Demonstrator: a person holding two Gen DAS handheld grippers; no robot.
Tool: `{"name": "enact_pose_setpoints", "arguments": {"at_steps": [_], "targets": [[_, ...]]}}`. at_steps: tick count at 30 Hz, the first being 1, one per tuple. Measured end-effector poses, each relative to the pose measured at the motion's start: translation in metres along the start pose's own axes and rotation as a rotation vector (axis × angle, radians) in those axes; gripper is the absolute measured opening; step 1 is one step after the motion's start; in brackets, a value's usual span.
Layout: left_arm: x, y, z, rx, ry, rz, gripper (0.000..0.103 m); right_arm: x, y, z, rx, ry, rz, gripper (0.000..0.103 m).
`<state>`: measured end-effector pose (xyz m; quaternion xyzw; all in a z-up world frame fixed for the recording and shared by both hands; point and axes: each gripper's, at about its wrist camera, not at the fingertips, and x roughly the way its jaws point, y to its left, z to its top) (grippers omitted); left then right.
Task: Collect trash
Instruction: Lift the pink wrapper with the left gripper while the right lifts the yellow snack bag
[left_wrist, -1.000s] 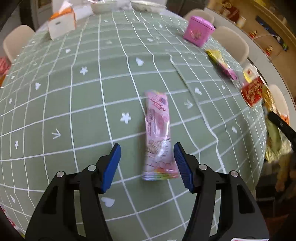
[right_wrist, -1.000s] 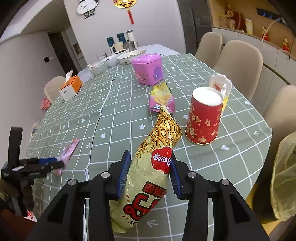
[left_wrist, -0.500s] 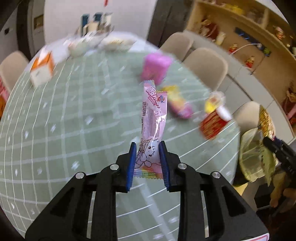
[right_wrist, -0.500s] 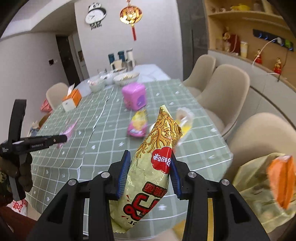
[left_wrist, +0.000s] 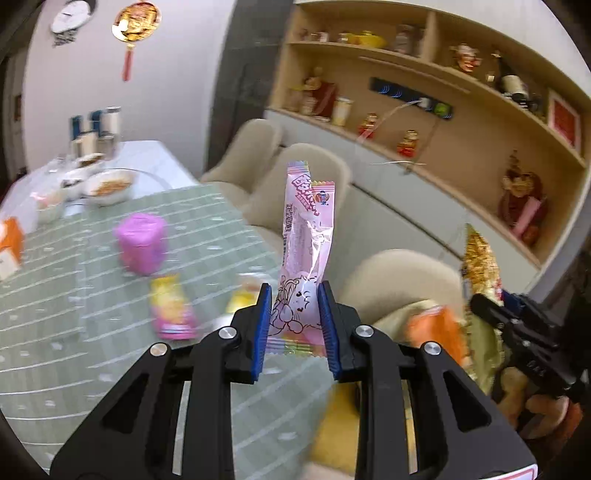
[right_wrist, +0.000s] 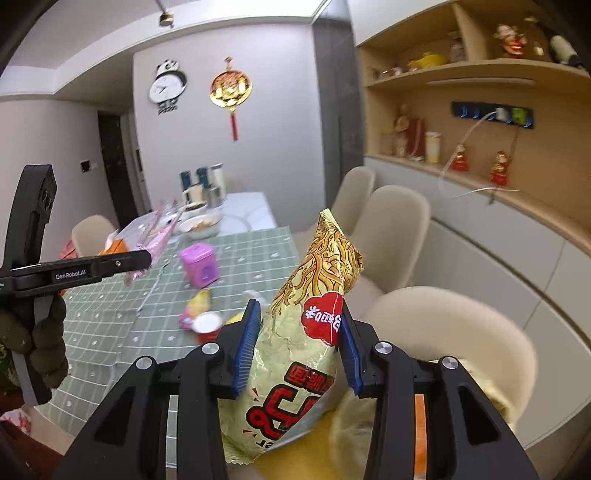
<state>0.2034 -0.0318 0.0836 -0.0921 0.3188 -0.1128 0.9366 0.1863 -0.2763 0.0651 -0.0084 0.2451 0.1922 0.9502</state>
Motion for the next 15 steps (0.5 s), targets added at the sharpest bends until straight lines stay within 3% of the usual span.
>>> {"name": "enact_pose_setpoints", "arguments": {"at_steps": [6,15], "targets": [[0.037,-0.085,-0.010,0.038,0.032,-0.138,0.025,-0.031,-0.058,-0.011,0.017,-0.014,-0.078,0.039],[0.096,-0.175,-0.045,0.089,0.167,-0.238,0.025,-0.061,-0.135,-0.044,0.080,0.015,-0.178,0.039]]}}
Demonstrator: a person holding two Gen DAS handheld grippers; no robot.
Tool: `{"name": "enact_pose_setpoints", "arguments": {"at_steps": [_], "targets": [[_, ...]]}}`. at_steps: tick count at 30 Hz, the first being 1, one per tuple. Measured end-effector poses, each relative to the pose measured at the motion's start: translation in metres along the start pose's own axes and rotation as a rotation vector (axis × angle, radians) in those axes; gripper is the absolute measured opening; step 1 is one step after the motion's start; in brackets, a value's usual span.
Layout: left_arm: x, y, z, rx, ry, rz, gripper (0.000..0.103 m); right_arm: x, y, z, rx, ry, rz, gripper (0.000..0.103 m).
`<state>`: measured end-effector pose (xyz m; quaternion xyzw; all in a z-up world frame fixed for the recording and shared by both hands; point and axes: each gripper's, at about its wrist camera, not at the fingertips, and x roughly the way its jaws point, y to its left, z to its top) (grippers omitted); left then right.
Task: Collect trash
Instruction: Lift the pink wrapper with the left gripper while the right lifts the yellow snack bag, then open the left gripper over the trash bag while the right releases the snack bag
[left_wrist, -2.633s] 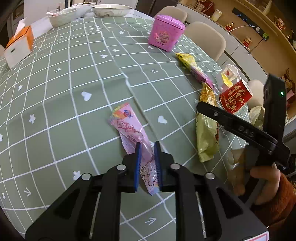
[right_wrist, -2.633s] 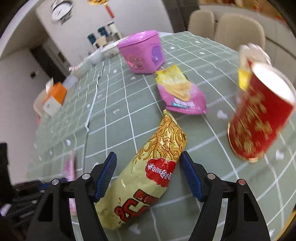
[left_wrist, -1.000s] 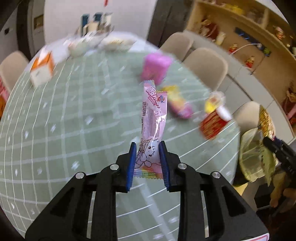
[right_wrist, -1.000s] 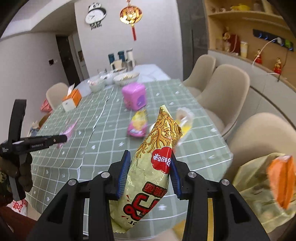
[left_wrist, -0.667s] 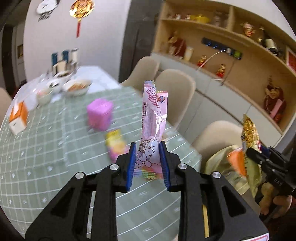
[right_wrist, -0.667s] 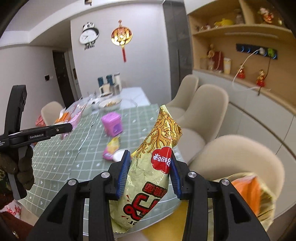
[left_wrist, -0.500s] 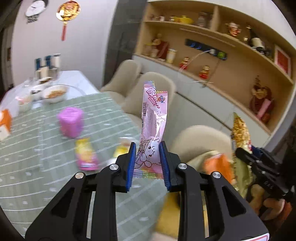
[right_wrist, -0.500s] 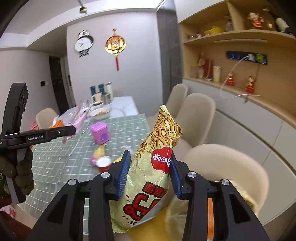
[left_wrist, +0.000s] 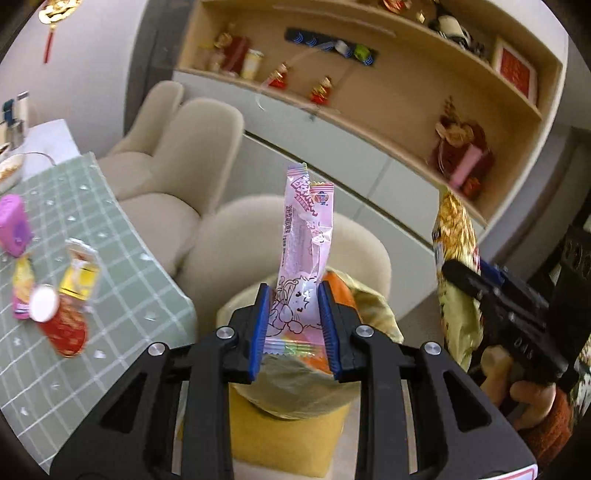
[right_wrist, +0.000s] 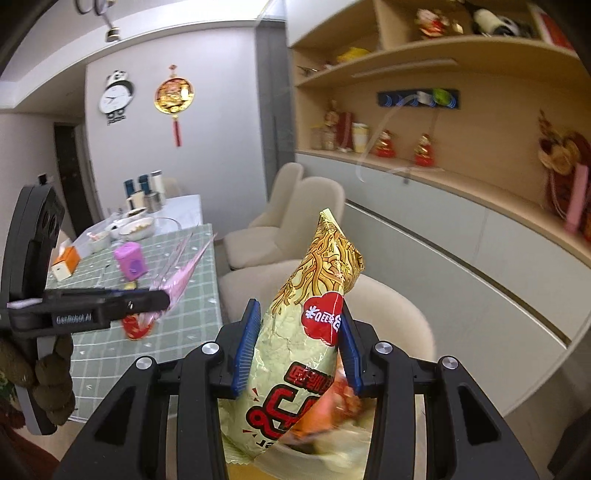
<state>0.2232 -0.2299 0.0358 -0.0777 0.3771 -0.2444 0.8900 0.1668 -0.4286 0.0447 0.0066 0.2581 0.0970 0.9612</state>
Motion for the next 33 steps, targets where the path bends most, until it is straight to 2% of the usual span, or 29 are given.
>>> {"name": "enact_pose_setpoints", "arguments": {"at_steps": [7,14,21,26,28,30,33], "targets": [[0.045,-0.022,-0.020,0.009,0.124,-0.013,0.025,0.008,-0.038,-0.010,0.044,0.040,-0.030,0.039],[0.059,-0.026,-0.024,0.092,0.176,0.004,0.025,0.031,-0.046,-0.017,0.084,0.058,-0.038,0.039],[0.092,-0.025,-0.014,0.103,0.204,-0.062,0.025,0.034,-0.048,-0.014,0.088,0.046,-0.086,0.039],[0.125,-0.020,-0.022,0.094,0.286,-0.091,0.025,0.038,-0.059,-0.019,0.154,0.072,-0.105,0.039],[0.140,-0.019,-0.023,0.094,0.302,-0.097,0.029,0.037,-0.061,-0.022,0.160,0.075,-0.113,0.039],[0.152,-0.015,-0.023,0.071,0.312,-0.113,0.045,0.039,-0.062,-0.025,0.164,0.091,-0.124,0.039],[0.146,-0.005,-0.020,0.020,0.294,-0.122,0.049,0.043,-0.060,-0.028,0.167,0.104,-0.105,0.039]]}}
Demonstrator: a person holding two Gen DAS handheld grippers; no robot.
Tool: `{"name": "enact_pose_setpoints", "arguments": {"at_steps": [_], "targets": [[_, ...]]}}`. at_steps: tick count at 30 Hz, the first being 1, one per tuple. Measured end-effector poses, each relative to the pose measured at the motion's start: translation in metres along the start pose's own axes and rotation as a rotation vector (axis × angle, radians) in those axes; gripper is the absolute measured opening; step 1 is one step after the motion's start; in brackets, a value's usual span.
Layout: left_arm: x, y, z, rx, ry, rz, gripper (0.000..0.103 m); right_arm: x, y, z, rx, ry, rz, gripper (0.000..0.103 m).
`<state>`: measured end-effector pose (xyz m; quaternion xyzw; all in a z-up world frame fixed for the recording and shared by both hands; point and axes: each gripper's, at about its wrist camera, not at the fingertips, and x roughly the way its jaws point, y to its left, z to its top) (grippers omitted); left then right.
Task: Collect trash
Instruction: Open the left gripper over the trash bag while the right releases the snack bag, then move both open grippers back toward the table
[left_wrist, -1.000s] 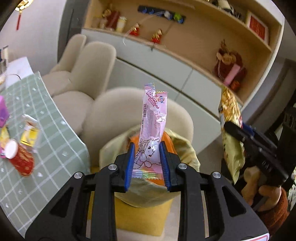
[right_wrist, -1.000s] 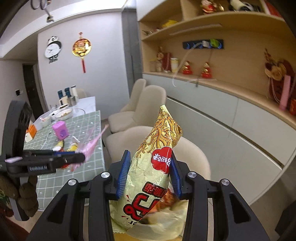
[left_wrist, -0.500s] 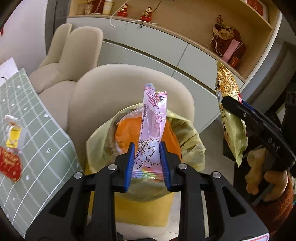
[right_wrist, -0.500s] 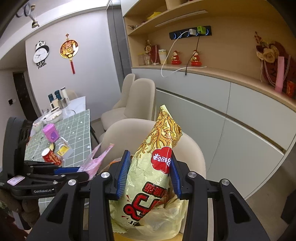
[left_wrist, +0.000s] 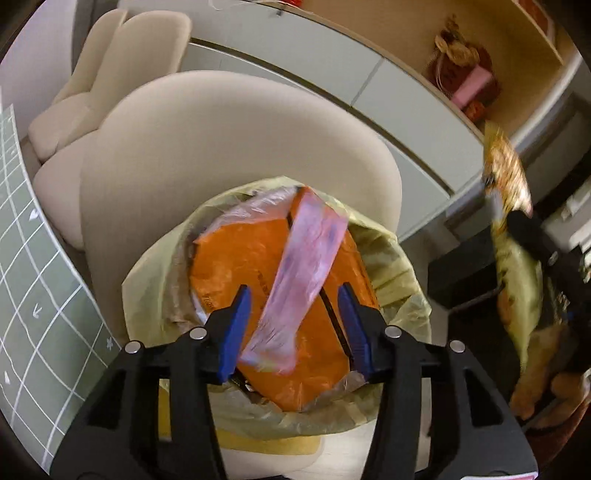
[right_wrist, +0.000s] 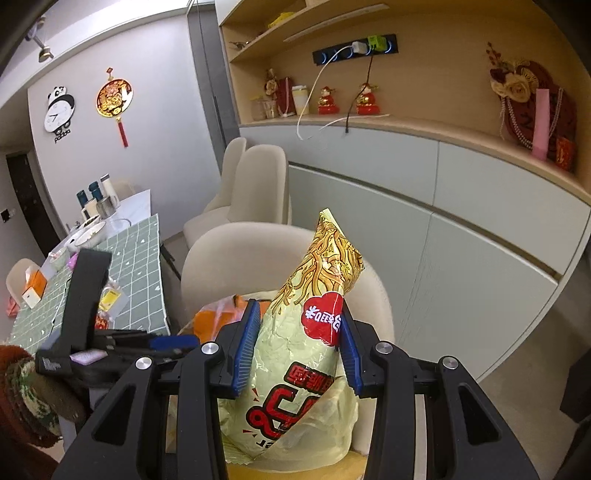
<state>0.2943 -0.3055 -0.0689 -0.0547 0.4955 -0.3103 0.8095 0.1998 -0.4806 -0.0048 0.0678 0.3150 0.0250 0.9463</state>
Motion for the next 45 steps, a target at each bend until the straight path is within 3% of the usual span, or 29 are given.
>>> {"name": "enact_pose_setpoints", "arguments": {"at_steps": [9,14,20,22,26,30,37,45], "targets": [[-0.079,0.029,-0.022,-0.045,-0.129,0.092,0.054,0.050,0.055,-0.002,-0.084,0.041,0.144,0.039],[-0.122,0.049,-0.047,-0.098,-0.183,0.148,0.056,0.089,0.085,-0.017,-0.268,0.099,0.057,0.039],[-0.156,0.078,-0.084,-0.223,-0.235,0.209,0.057,0.122,0.069,-0.043,-0.265,0.281,-0.007,0.039],[-0.161,0.085,-0.097,-0.255,-0.236,0.226,0.057,0.123,0.061,-0.049,-0.234,0.298,0.002,0.039],[-0.171,0.097,-0.120,-0.312,-0.229,0.257,0.057,0.110,0.053,-0.048,-0.156,0.274,0.073,0.044],[-0.188,0.104,-0.137,-0.326,-0.254,0.297,0.059,0.090,0.054,-0.042,-0.135,0.225,0.100,0.069],[-0.225,0.142,-0.165,-0.428,-0.342,0.393,0.060,0.042,0.059,-0.023,-0.144,0.101,0.128,0.069],[-0.244,0.181,-0.187,-0.517,-0.440,0.466,0.060,0.018,0.108,-0.010,-0.205,0.080,0.239,0.070]]}}
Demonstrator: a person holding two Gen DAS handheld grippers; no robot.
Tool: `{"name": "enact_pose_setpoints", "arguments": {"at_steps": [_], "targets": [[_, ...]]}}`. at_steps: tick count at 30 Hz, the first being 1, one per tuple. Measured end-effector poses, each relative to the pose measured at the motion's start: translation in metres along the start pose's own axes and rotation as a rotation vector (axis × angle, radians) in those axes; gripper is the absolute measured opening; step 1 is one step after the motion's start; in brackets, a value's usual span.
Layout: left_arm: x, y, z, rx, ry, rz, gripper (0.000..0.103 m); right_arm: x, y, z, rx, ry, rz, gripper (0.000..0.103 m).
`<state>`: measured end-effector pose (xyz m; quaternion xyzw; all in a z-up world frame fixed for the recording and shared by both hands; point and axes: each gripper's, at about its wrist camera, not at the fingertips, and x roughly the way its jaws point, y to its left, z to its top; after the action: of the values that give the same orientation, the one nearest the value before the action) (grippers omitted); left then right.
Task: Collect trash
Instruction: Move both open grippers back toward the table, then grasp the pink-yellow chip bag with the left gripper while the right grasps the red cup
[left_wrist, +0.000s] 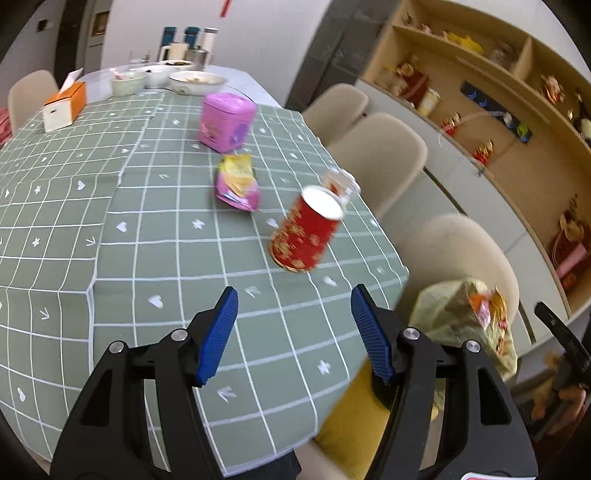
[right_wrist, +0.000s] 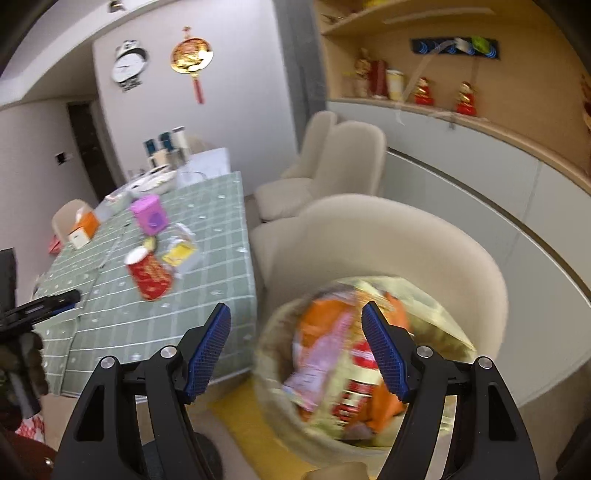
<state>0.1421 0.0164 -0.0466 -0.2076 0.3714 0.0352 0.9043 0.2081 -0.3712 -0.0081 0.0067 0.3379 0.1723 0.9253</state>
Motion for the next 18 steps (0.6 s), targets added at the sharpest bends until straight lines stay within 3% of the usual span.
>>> {"name": "enact_pose_setpoints", "arguments": {"at_steps": [6,11,14,18], "targets": [[0.031,0.025,0.023,-0.014,-0.054,0.063,0.060,0.012,0.050,0.002,-0.090,0.029,0.073,0.070],[0.080,0.045,0.069,0.003,-0.021,0.073,0.060,0.035,0.087,0.000,-0.142,0.035,0.111,0.070],[0.112,0.052,0.091,0.013,-0.002,0.087,0.060,0.061,0.104,-0.004,-0.149,0.071,0.162,0.070],[0.159,0.058,0.108,0.026,0.052,0.127,0.060,0.096,0.126,-0.012,-0.213,0.117,0.167,0.070]]}}
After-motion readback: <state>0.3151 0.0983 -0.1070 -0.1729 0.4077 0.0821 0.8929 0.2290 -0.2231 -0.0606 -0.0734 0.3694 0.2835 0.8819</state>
